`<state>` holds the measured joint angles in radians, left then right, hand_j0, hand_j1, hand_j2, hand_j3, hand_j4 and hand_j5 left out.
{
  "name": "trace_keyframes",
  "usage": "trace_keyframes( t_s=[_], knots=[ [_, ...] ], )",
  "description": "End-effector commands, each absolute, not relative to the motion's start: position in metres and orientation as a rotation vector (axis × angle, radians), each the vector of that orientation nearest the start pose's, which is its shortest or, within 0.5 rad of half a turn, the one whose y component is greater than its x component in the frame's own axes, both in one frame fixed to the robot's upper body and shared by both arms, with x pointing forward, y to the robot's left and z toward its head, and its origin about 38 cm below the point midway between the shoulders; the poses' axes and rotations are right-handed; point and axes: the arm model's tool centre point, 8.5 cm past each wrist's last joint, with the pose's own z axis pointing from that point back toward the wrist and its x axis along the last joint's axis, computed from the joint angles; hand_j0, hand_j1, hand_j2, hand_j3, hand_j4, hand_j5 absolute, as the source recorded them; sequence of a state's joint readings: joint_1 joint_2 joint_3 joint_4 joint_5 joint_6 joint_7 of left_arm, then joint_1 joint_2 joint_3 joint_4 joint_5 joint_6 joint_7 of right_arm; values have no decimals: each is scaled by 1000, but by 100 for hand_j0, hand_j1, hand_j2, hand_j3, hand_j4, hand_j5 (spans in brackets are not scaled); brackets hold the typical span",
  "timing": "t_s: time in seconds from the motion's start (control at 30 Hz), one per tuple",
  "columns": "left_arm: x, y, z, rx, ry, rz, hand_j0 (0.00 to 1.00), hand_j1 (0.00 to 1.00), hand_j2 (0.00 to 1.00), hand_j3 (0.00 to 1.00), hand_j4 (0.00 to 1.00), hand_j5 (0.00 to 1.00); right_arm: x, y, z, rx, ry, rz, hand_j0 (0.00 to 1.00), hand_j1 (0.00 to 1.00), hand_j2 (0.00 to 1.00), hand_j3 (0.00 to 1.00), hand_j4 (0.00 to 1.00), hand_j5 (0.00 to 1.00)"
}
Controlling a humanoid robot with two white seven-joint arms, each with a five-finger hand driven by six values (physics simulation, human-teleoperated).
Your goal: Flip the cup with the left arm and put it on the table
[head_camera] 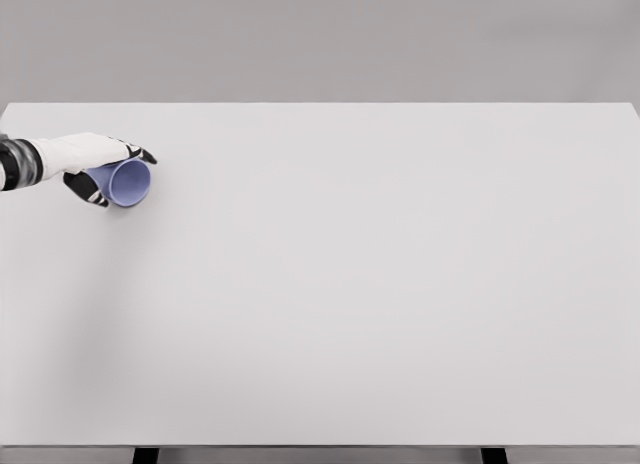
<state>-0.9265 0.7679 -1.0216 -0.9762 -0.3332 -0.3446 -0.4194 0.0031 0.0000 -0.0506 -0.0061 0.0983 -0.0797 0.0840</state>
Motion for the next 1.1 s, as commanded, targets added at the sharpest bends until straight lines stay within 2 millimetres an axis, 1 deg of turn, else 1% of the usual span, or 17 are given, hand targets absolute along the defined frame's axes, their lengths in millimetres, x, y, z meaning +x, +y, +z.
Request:
trace_keyframes(
  t_s=[0.0, 0.13, 0.2, 0.33, 0.37, 0.4, 0.43, 0.5, 0.57, 0.67, 0.73, 0.83, 0.87, 0.9, 0.97, 1.0, 1.07],
  knots=[
    [506, 372, 167, 545, -987, -1805, 73, 73, 73, 73, 73, 73, 8, -264, -262, -1, -78, 54, 100, 100, 100, 100, 100, 100],
    [506, 372, 167, 543, -989, -1805, 53, 53, 53, 53, 53, 53, 8, -264, -262, -1, -78, 54, 100, 100, 100, 100, 100, 100],
    [506, 371, 167, 541, -991, -1805, 49, 49, 49, 49, 49, 49, 8, -264, -262, -1, -78, 54, 100, 100, 100, 100, 100, 100],
    [506, 369, 171, 534, -1011, -1801, 47, 47, 47, 47, 47, 47, 8, -264, -262, -1, -78, 54, 100, 100, 100, 100, 100, 100],
    [506, 368, 173, 512, -1038, -1777, 47, 47, 47, 47, 47, 47, 8, -264, -262, -1, -78, 54, 100, 100, 100, 100, 100, 100],
    [506, 365, 175, 481, -1071, -1744, 45, 45, 45, 45, 45, 45, 8, -264, -262, -1, -78, 54, 100, 100, 100, 100, 100, 100],
    [506, 362, 178, 416, -1138, -1670, 44, 44, 44, 44, 44, 44, 8, -264, -262, -3, -78, 54, 100, 100, 100, 100, 100, 100],
    [507, 363, 186, 320, -1230, -1523, 44, 44, 44, 44, 44, 44, 8, -264, -262, -3, -78, 54, 100, 100, 100, 100, 100, 100],
    [509, 360, 191, 277, -1275, -1463, 44, 44, 44, 44, 44, 44, 8, -264, -262, -1, -78, 54, 100, 100, 100, 100, 100, 100],
    [510, 356, 196, 177, -1338, -1350, 35, 35, 35, 35, 35, 35, 8, -264, -262, -1, -78, 54, 100, 100, 100, 100, 100, 100],
    [510, 355, 198, 145, -1351, -1321, 35, 35, 35, 35, 35, 35, 8, -264, -262, -1, -78, 54, 100, 100, 100, 100, 100, 100],
    [512, 353, 205, 58, -1421, -1204, 35, 35, 35, 35, 35, 35, 8, -264, -262, -1, -78, 54, 100, 100, 100, 100, 100, 100],
    [512, 350, 206, 30, -1435, -1182, 35, 35, 35, 35, 35, 35, 8, -264, -262, -1, -78, 54, 100, 100, 100, 100, 100, 100],
    [513, 341, 204, -28, -1441, -1167, 35, 35, 35, 35, 35, 35, 8, -264, -262, -1, -78, 54, 100, 100, 100, 100, 100, 100],
    [511, 334, 203, -163, -1437, -1131, 35, 35, 35, 35, 35, 35, 8, -264, -262, -1, -78, 54, 100, 100, 100, 100, 100, 100],
    [512, 330, 207, -261, -1436, -1058, 35, 35, 35, 35, 35, 35, 8, -264, -262, -1, -78, 54, 100, 100, 100, 100, 100, 100],
    [521, 321, 213, -353, -1429, -902, 35, 35, 35, 35, 35, 35, 8, -264, -262, -1, -78, 54, 100, 100, 100, 100, 100, 100]
  ],
)
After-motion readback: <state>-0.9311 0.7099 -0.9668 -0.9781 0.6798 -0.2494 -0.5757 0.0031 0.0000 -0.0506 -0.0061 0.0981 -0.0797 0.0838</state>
